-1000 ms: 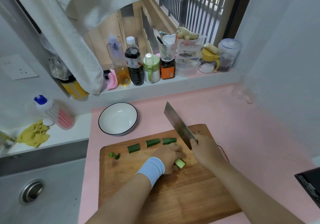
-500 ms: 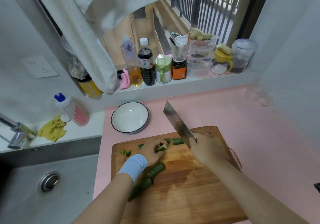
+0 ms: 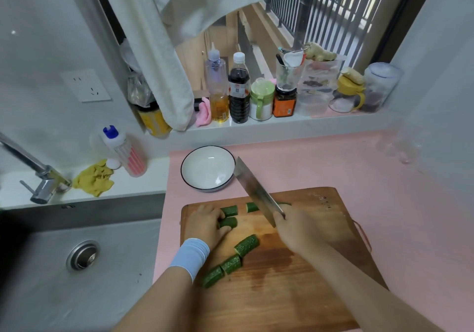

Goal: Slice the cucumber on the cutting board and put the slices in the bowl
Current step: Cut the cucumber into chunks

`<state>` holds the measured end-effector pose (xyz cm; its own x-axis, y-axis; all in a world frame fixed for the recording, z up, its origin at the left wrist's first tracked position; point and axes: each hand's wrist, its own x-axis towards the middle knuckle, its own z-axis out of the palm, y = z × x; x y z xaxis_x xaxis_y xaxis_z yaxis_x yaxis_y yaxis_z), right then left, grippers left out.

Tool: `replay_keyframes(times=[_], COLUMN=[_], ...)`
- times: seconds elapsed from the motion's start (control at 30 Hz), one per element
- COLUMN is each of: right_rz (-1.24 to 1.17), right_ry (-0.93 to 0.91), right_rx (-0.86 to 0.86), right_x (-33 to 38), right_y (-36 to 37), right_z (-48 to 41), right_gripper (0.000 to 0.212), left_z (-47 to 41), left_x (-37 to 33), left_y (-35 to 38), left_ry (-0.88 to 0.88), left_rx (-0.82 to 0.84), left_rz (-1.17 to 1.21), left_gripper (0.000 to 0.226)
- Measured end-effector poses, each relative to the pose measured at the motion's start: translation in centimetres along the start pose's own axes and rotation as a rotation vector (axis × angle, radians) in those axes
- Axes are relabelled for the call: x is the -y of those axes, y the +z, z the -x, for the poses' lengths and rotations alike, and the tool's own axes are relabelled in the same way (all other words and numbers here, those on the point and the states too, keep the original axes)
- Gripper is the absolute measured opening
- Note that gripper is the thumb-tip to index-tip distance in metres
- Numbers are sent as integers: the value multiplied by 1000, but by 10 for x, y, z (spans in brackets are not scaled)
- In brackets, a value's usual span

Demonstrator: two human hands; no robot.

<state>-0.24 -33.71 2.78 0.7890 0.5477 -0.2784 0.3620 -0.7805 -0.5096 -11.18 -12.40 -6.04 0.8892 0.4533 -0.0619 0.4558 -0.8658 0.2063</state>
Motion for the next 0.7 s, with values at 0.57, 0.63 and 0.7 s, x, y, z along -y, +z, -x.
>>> replay_keyframes(times=[0.57,0.63,0.7], right_rz=[-66,-85,-81], right_ry=[98,100,110], right_rx=[-50,-35,-23], right_x=[-72,-83,-91], right_y=[-16,-16,-15], right_z=[58,64,69], right_gripper=[24,25,28], left_z=[13,14,17], left_x=[-94,-109,-120], left_y=[13,19,27], left_ry=[465,571,645], left_rx=[215,145,96], left_rz=[67,-7,-34], left_gripper=[43,43,41])
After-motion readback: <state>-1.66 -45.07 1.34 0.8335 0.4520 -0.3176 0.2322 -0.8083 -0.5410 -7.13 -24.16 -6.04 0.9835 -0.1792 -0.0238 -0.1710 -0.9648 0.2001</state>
